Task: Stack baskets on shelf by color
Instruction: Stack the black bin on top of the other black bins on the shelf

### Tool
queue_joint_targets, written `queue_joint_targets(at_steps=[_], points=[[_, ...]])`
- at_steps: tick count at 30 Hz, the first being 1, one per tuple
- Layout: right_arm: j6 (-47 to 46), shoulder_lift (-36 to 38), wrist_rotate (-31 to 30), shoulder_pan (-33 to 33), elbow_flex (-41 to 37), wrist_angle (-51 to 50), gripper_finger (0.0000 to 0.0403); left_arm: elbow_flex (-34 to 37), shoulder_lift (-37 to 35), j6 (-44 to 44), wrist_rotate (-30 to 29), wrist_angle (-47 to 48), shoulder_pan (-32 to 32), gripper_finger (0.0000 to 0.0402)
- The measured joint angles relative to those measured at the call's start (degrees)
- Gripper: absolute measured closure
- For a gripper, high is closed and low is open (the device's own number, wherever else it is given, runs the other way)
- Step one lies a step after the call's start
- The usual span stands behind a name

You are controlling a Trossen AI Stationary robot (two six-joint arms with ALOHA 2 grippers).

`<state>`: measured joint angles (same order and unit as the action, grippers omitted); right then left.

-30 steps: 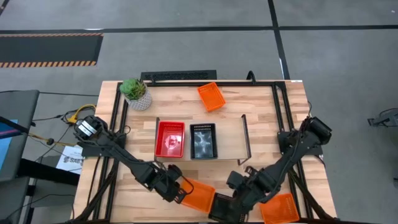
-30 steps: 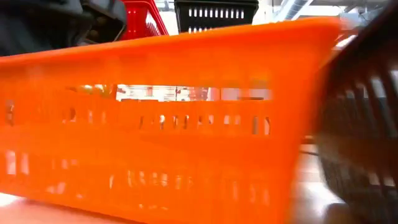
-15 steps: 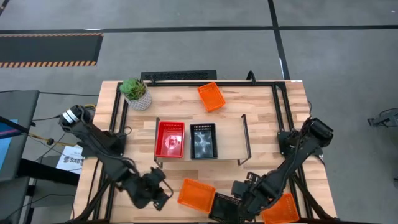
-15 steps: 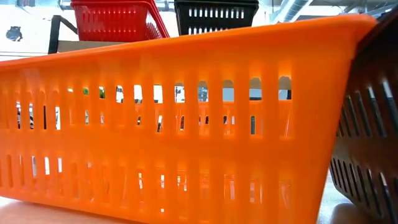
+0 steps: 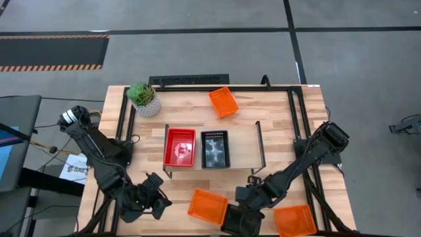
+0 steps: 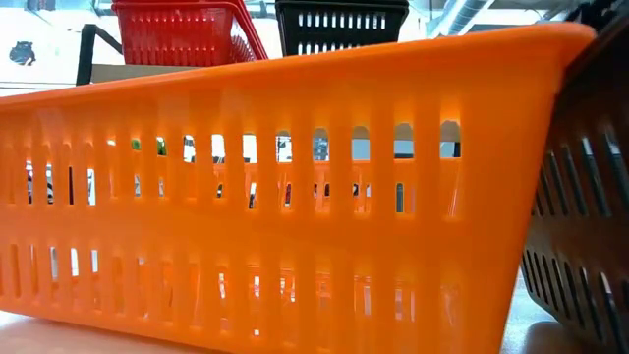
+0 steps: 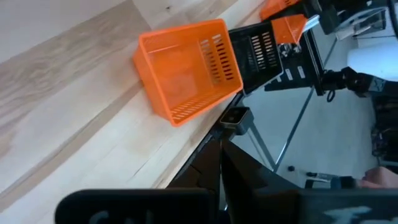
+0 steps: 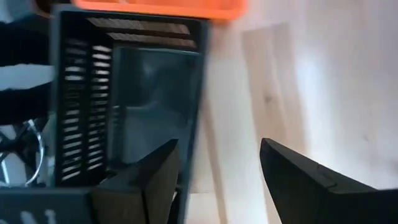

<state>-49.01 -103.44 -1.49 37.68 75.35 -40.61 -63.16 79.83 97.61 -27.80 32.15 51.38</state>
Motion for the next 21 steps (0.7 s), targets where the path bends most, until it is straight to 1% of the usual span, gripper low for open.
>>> queue_joint_targets(at_steps=[6, 9, 12, 17, 19, 21], points=[[3.33, -0.17, 0.13, 0.10, 0.00, 0.86, 0.0158, 0.00, -0.02, 2.16, -1.01, 1.78, 0.47, 0.0401], [4.00, -1.12, 0.36, -0.18, -0.09, 1.88, 0.0158, 0.00, -0.02, 2.18, -1.09, 2.04, 0.43, 0.0401], [4.16, -2.92, 2.08, -0.34, 0.06, 3.90, 0.0158, 0.00, -0.02, 2.32, -1.12, 2.45, 0.43, 0.0402], [4.53, -5.05, 3.14, -0.85, -0.09, 3.21, 0.0158, 0.02, -0.04, 3.59, -1.11, 3.96, 0.32, 0.0401], [4.44, -5.41, 3.14, -1.10, 0.11, 2.57, 0.0161, 0.00, -0.06, 4.25, -1.16, 4.03, 0.32, 0.0401], [4.22, -5.75, 3.12, -1.45, 0.11, 2.78, 0.0173, 0.01, -0.06, 4.63, -1.08, 4.72, 0.36, 0.0402]])
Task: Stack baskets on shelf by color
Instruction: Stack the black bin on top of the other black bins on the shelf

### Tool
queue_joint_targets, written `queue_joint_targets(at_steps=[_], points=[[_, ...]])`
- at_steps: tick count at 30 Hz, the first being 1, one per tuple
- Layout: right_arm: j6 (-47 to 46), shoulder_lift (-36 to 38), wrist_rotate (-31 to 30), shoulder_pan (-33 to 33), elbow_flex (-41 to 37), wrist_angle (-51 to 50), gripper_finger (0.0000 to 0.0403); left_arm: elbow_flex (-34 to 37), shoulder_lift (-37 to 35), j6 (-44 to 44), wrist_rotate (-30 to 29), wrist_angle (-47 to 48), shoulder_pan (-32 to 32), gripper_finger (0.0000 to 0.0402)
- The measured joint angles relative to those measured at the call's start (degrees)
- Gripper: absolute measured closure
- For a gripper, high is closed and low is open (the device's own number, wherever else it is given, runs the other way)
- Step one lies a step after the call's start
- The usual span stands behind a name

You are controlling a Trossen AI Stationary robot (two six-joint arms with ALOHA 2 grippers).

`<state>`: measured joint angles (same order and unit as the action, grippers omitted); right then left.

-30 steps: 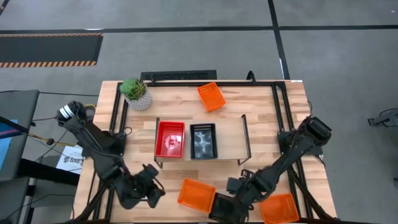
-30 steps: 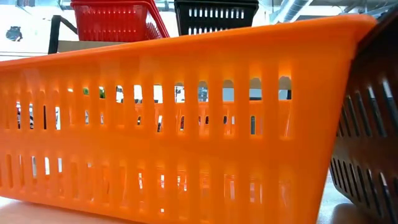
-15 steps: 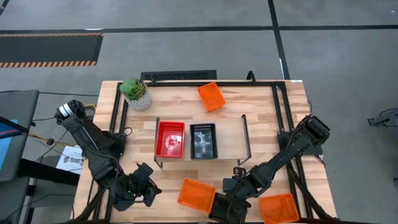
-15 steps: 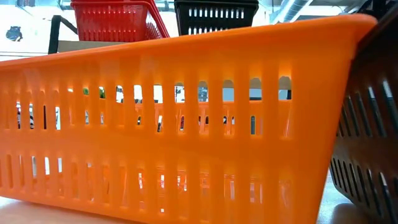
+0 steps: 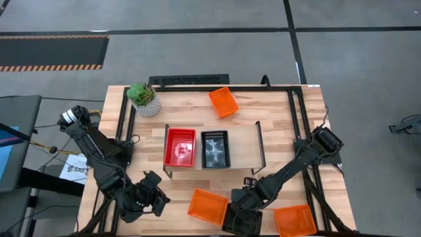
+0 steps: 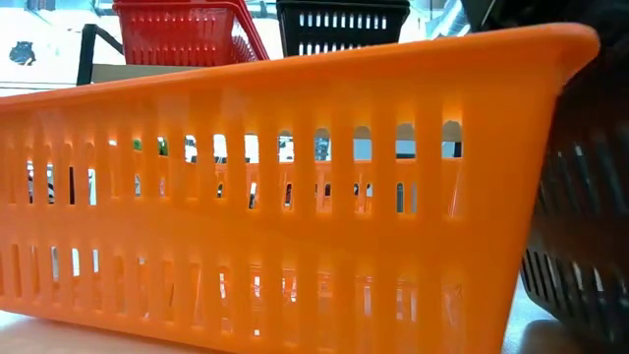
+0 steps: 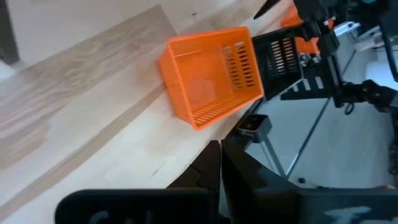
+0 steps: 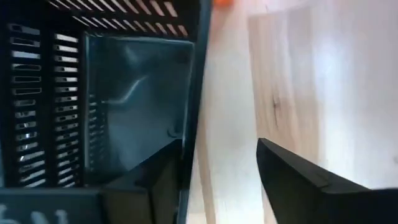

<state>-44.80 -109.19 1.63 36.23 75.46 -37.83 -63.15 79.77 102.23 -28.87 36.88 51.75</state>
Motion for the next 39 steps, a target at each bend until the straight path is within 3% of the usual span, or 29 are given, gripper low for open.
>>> queue_joint_targets(at_steps=[4, 11, 19, 26, 29, 36, 39], points=[[-0.16, -0.41, 0.04, -0.03, 0.04, -0.45, 0.0231, -0.01, 0.00, 0.03, 0.01, -0.15, 0.00, 0.0401], [-0.34, -1.87, 3.42, -0.35, 0.00, -1.40, 0.0380, -0.01, 0.00, -0.28, 0.02, -0.32, 0.00, 0.0401], [-2.35, 1.87, 4.81, 0.35, 0.78, -4.83, 0.0395, -0.01, 0.00, -0.39, 0.65, -0.32, 0.00, 0.0402], [-6.65, 14.77, 5.12, 1.27, 4.80, -10.27, 0.0396, -0.01, -1.21, 0.84, 1.47, -0.36, 0.22, 0.0401], [-11.57, 21.98, -2.34, -0.75, 7.38, -7.97, 0.0393, -0.01, -2.18, -0.37, 0.84, -0.34, 0.23, 0.0401], [-25.52, 32.07, -30.28, -8.78, 11.78, -7.42, 0.0397, -0.01, -5.48, -2.94, -5.24, -0.32, 0.22, 0.0401], [-28.07, 32.36, -32.31, -13.75, 12.50, -8.07, 0.0391, 0.00, -7.00, -3.86, -7.85, -0.32, 0.22, 0.0402]])
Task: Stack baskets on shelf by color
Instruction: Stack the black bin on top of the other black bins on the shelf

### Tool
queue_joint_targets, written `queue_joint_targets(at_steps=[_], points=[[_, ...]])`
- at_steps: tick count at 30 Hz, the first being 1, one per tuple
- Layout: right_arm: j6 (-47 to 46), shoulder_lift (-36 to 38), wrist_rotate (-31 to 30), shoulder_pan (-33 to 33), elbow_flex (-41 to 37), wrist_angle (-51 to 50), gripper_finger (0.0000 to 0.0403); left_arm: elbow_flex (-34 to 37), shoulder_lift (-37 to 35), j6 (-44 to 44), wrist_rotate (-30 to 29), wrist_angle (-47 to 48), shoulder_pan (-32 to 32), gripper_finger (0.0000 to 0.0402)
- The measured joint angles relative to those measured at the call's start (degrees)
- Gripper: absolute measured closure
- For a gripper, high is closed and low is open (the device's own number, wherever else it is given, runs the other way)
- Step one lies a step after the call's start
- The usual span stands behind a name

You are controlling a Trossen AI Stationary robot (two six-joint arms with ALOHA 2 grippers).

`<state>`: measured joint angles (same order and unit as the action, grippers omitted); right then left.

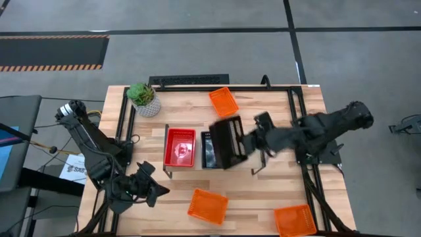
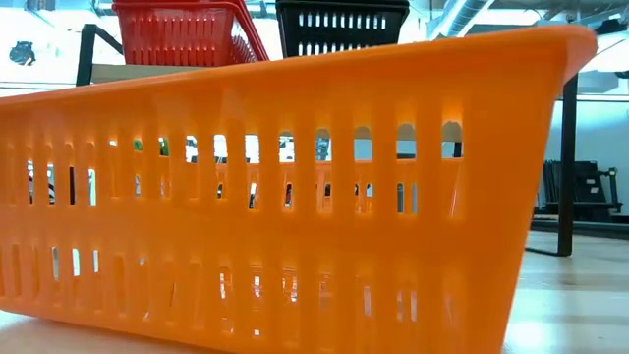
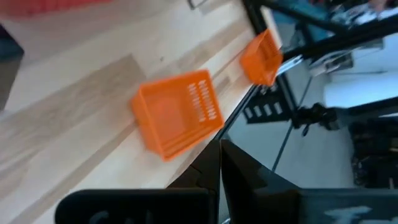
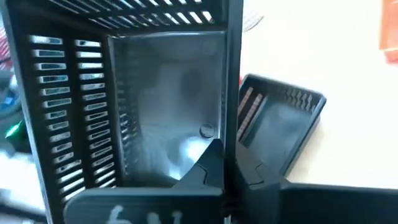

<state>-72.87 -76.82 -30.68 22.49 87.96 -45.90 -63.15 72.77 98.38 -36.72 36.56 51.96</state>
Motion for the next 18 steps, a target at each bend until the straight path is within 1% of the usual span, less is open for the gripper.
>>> queue_joint_targets(at_steps=[4, 6, 8, 12, 15, 18], points=[[0.51, -2.72, 3.89, -4.85, 2.35, -0.14, 0.0394, -0.01, -2.37, -0.12, -1.97, -0.09, 0.00, 0.0402], [1.99, -4.63, 6.51, -6.05, 4.79, -0.75, 0.0397, 0.00, -3.48, -0.12, -2.79, -0.33, 0.00, 0.0401], [2.19, -6.91, 7.90, -6.65, 7.98, -2.15, 0.0396, -0.01, -4.83, -0.40, -3.28, -1.44, 0.00, 0.0402], [2.39, -12.15, 7.37, -6.93, 16.10, -10.55, 0.0398, -0.01, -8.22, -5.53, -4.30, -5.30, 0.00, 0.0401], [-0.34, -16.17, 5.62, -6.91, 21.34, -17.64, 0.0397, 0.00, -11.20, -11.52, -6.14, -8.96, 0.02, 0.0401], [-3.32, -19.25, 4.78, -6.89, 24.44, -21.57, 0.0396, -0.01, -14.39, -18.34, -7.72, -12.01, -0.07, 0.0401]])
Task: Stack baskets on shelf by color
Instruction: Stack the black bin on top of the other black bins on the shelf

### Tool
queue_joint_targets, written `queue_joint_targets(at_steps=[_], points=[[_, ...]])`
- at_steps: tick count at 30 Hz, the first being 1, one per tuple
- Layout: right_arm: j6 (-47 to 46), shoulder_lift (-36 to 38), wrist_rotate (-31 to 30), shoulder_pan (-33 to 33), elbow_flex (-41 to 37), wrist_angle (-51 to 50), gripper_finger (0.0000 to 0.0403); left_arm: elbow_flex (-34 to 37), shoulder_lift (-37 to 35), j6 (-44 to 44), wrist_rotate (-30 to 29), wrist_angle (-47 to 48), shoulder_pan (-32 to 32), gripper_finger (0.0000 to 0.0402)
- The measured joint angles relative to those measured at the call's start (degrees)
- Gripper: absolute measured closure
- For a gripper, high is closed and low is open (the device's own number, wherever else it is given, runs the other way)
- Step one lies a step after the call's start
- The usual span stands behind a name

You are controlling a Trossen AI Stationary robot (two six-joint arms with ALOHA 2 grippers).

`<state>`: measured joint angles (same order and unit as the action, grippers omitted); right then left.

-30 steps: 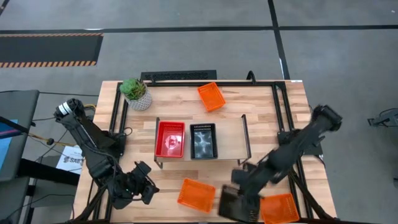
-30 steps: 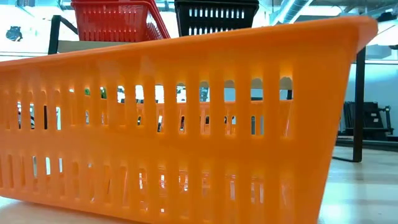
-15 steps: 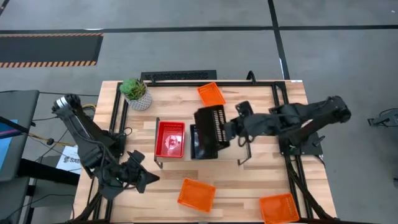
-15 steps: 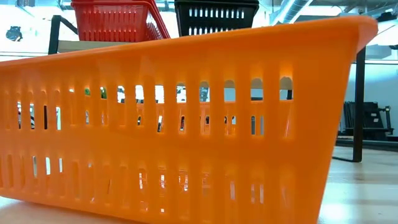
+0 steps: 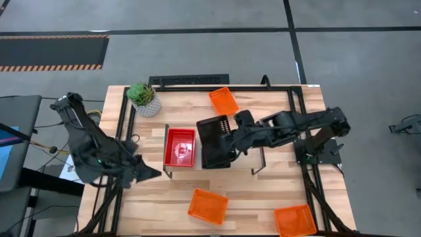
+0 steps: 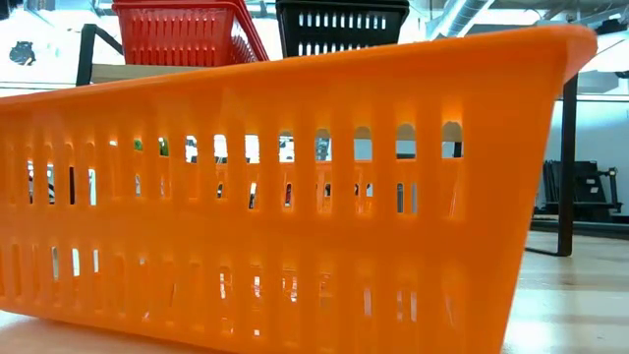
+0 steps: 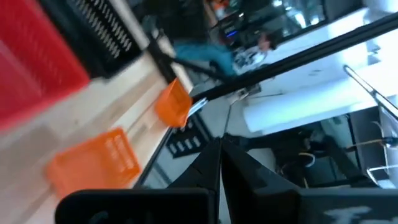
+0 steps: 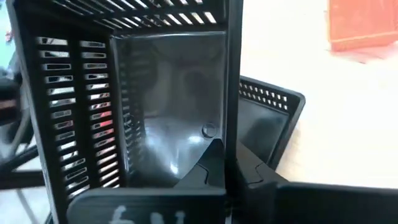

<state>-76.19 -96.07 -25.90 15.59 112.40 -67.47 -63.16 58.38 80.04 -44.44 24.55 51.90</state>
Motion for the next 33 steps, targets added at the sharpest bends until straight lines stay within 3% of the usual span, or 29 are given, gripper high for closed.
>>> queue_joint_targets(at_steps=[9, 17, 29, 33], points=[[-9.23, -4.25, -0.78, 0.49, 0.71, -2.29, 0.0388, 0.00, -7.04, -8.95, -4.51, -1.35, -0.68, 0.0401], [-10.92, -6.78, 2.09, 0.55, 0.70, -4.61, 0.0394, 0.00, -10.44, -12.79, -8.88, -0.96, -0.68, 0.0401], [-12.04, -8.52, 3.47, -0.07, 0.74, -6.57, 0.0391, 0.00, -11.58, -13.87, -8.77, -0.49, -0.68, 0.0401], [-12.04, -8.52, 3.53, 0.04, 0.74, -6.71, 0.0368, 0.00, -11.58, -13.56, -8.77, 0.43, -0.68, 0.0402]])
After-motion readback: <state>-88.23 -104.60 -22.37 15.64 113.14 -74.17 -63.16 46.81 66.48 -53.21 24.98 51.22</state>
